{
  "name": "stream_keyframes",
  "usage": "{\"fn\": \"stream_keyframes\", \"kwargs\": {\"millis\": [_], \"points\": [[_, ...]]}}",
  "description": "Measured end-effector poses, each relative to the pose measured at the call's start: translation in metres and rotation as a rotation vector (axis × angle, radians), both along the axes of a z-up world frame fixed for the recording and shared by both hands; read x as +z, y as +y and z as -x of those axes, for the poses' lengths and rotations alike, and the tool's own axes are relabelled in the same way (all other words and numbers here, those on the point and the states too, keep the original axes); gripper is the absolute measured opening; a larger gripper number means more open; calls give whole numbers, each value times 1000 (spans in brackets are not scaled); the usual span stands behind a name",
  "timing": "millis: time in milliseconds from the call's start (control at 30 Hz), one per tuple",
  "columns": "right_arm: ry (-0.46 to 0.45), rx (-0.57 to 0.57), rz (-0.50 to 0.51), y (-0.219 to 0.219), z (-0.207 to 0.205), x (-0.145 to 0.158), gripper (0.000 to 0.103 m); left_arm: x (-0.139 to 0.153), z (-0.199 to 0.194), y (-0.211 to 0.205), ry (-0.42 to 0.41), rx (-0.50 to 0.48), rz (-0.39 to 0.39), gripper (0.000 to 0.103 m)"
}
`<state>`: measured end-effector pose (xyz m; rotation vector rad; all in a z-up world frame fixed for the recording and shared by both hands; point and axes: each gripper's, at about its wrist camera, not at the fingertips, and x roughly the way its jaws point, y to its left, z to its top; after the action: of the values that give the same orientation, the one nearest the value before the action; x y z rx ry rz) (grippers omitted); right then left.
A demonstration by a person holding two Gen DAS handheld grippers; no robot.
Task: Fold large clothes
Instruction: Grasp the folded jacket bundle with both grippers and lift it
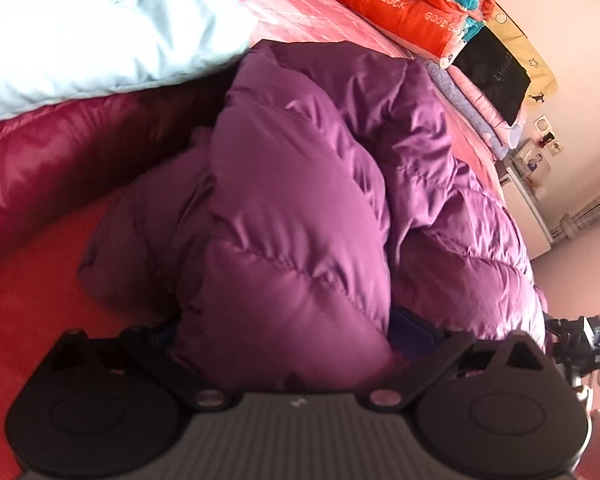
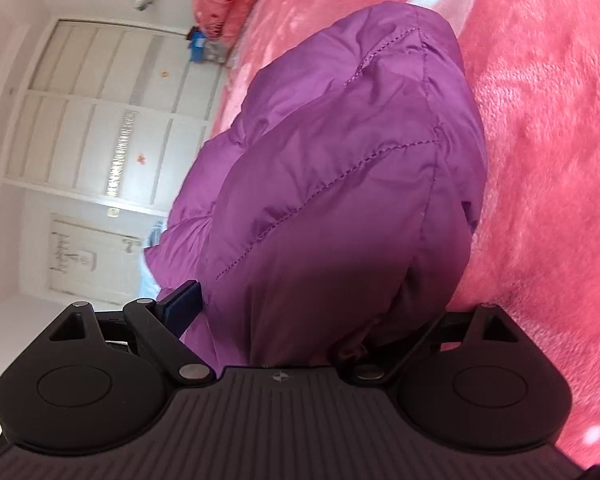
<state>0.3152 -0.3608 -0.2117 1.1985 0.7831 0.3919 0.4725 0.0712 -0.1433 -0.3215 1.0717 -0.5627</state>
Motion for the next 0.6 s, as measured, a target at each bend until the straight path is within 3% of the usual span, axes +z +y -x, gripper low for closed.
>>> {"fn": "stream_keyframes", "kwargs": {"millis": [67,200,267,400,600], "points": [[24,10,61,10,0,14,103,3,5,-2,-18,23,-25,76],[65,12,246,33,3,50,75,10,19,-1,-33,73,-18,59],[48,22,380,50,7,75,69,14,27,-1,-39,107,-17,50],[-6,40,660,88,20,122,57,24,45,0,-52,172,9,40],[-83,26,916,129,47,171,47,39,74,19,-35,220,81,34]]}}
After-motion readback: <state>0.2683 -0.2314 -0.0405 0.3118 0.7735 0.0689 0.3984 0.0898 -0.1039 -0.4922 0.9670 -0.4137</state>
